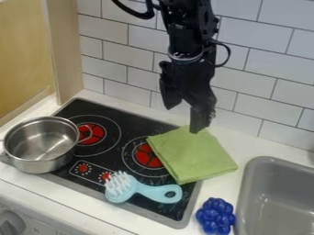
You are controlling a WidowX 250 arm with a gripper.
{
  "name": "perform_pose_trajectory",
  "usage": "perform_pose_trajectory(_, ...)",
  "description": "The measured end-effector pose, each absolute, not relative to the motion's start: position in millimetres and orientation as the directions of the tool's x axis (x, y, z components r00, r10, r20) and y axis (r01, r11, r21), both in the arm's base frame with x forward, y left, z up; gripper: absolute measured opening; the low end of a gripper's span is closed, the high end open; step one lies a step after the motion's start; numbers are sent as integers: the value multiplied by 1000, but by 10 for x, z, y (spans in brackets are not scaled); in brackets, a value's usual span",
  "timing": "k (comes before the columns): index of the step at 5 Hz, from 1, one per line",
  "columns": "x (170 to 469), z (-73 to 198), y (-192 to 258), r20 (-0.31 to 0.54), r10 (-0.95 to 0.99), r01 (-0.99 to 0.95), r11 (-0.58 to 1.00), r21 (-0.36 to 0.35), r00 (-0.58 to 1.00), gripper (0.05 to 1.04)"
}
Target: Removed the blue object from the right of the stove and put it in the silver dish
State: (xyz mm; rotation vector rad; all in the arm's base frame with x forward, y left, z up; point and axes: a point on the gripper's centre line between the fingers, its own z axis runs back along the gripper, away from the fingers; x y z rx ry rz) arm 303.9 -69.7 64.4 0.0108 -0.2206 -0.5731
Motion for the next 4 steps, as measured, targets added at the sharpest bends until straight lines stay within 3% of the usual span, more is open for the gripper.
perform_pose_trajectory(2,2839,451,-653,124,-487,487,873,35,864,998)
perform_pose_trajectory(4,2758,564,-825,131,-435,435,900,33,891,998)
